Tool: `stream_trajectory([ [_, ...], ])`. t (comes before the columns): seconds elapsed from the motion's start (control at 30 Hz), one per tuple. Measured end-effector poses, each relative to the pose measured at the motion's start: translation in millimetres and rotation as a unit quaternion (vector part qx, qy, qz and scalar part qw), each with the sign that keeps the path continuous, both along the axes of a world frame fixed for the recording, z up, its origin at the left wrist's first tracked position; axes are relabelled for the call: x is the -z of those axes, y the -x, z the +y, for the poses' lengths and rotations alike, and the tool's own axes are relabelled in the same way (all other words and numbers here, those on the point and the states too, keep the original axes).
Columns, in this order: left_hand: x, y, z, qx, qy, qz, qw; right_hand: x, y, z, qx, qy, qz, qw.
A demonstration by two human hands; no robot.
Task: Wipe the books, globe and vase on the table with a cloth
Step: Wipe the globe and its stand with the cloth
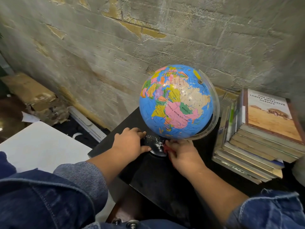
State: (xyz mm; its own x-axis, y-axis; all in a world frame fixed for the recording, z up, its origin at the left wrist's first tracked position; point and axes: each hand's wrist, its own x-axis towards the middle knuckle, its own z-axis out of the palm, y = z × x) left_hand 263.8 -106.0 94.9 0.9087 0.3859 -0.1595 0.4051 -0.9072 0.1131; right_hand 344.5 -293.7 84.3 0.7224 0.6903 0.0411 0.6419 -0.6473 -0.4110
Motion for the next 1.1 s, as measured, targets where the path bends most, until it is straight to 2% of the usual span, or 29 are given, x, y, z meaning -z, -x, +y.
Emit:
stream_trajectory([
  [0.07,-0.2,-0.2,0.1,0.001,0.002,0.009,1.000,-6.5,2.4,-8.5,-0.021,0.034,0.022,0.999],
  [0.13,1.1,3.9,-0.7,0.005,0.017,0.002,1.000,-15.5,9.3,-12.1,-0.007,0.034,0.098,0.995],
  [0.2,6.3,12.5,-4.7,-0.004,0.075,-0.096,0.993,-24.4,16.5,-8.7,0.033,-0.036,0.152,0.987],
  [0.23,6.4,19.4,-9.8,-0.024,0.136,-0.160,0.977,-27.3,19.2,-5.7,0.049,-0.075,0.168,0.982],
  [0.27,5.3,26.9,-16.6,-0.059,0.226,-0.205,0.951,-29.2,22.8,-2.0,0.063,-0.104,0.189,0.974],
  [0.33,-2.6,41.1,-33.8,-0.131,0.439,-0.212,0.863,-28.7,33.1,6.4,0.081,-0.144,0.268,0.949],
  [0.4,-6.1,50.7,-44.1,-0.165,0.589,-0.182,0.770,-22.2,45.4,14.2,0.106,-0.212,0.386,0.891],
  [0.43,-6.1,54.6,-44.4,-0.171,0.628,-0.177,0.738,-20.6,50.4,17.1,0.125,-0.251,0.444,0.851],
  [0.5,-7.5,58.9,-41.3,-0.174,0.668,-0.178,0.701,-19.3,54.4,20.8,0.145,-0.301,0.524,0.784],
  [0.57,-6.8,60.5,-38.1,-0.191,0.688,-0.168,0.680,-21.7,55.8,22.7,0.140,-0.311,0.576,0.743],
  [0.6,-5.8,61.2,-36.7,-0.199,0.692,-0.164,0.675,-23.5,56.7,22.4,0.134,-0.307,0.586,0.738],
  [0.63,-6.6,62.0,-35.7,-0.208,0.689,-0.165,0.675,-24.4,56.4,21.2,0.127,-0.295,0.577,0.751],
  [0.67,-4.3,61.6,-30.6,-0.221,0.671,-0.175,0.686,-25.1,54.6,19.0,0.123,-0.277,0.543,0.783],
  [0.77,-5.9,59.9,-5.3,-0.256,0.558,-0.237,0.753,-24.4,34.7,6.4,0.151,-0.243,0.370,0.884],
  [0.83,-12.6,52.5,16.0,-0.291,0.446,-0.284,0.797,-20.7,16.9,-2.8,0.171,-0.225,0.263,0.922],
  [0.87,-15.3,46.7,25.7,-0.296,0.374,-0.288,0.831,-16.4,10.1,-5.9,0.166,-0.204,0.221,0.939],
  [0.93,-19.4,32.6,35.6,-0.273,0.224,-0.259,0.899,-8.5,3.7,-7.4,0.126,-0.140,0.156,0.970],
  [0.97,-19.5,25.1,35.0,-0.249,0.178,-0.260,0.916,-4.1,3.2,-6.7,0.099,-0.101,0.128,0.982],
  [1.0,-16.2,17.3,33.4,-0.229,0.162,-0.259,0.924,1.2,3.1,-6.5,0.074,-0.072,0.110,0.989],
  [1.1,-7.3,0.8,13.7,-0.197,0.262,-0.250,0.911,8.6,8.1,-9.8,0.032,-0.018,0.071,0.997],
])
